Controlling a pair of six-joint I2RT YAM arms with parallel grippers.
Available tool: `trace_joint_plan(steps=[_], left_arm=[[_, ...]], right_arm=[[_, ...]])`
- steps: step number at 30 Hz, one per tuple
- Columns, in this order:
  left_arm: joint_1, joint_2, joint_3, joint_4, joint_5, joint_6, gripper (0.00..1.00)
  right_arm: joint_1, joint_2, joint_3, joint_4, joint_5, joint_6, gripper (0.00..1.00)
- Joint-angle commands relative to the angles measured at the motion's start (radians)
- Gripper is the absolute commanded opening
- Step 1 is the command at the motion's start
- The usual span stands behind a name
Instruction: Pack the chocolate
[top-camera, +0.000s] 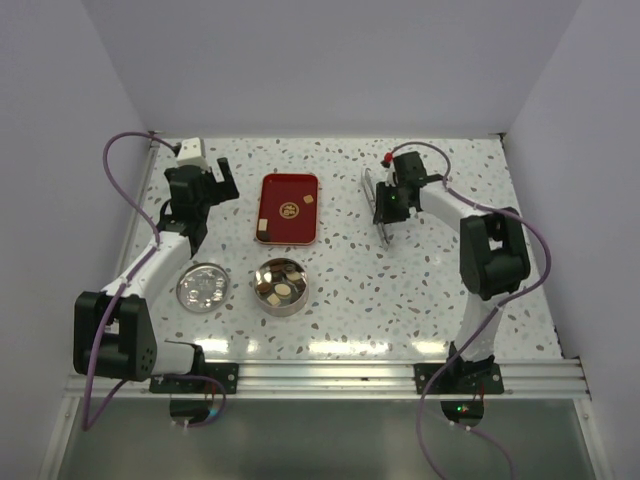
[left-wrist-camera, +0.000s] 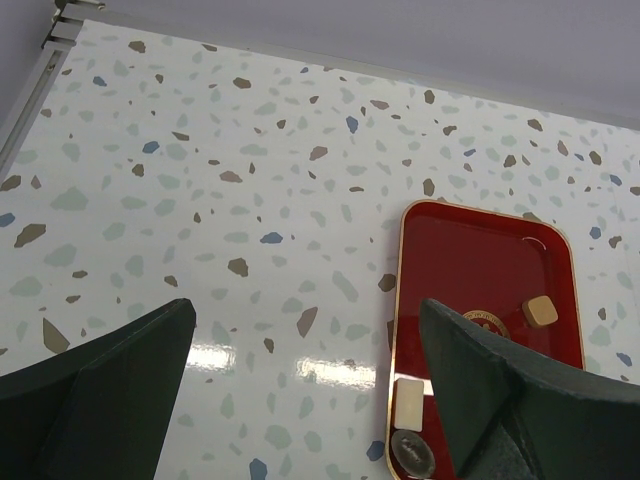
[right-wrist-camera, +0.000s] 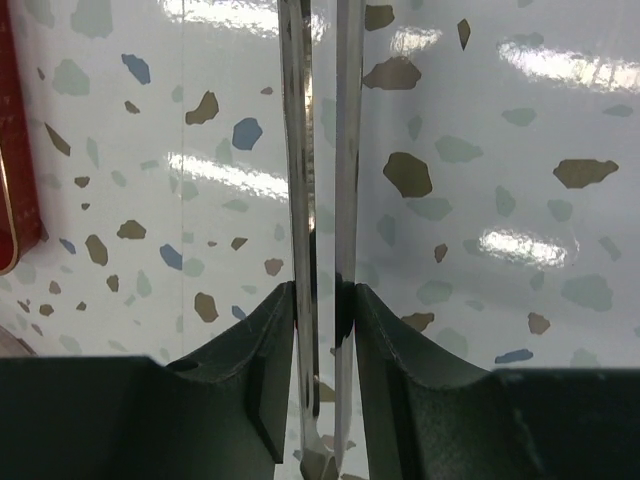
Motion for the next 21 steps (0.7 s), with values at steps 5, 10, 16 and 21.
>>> trace_joint_plan(steps=[5,10,16,21], left_arm=[[0.010,0.014,0.001,0.046,-0.012,-0.007,1.00],[0.010,0.022,0.001,0.047,-0.009,-0.007,1.00],[0.010,0.023,0.003,0.049,-0.004,-0.007,1.00],[0.010,0.022,0.001,0.046,-0.001,-0.010,1.00]], right_arm=[[-0.002,0.080,0.109,0.035,0.042,0.029,0.33],[0.000,0.111,0.146,0.026,0.067,0.028,0.38],[0.000,0.122,0.149,0.020,0.079,0.020,0.44],[0.000,0.128,0.145,0.022,0.076,0.017,0.49]])
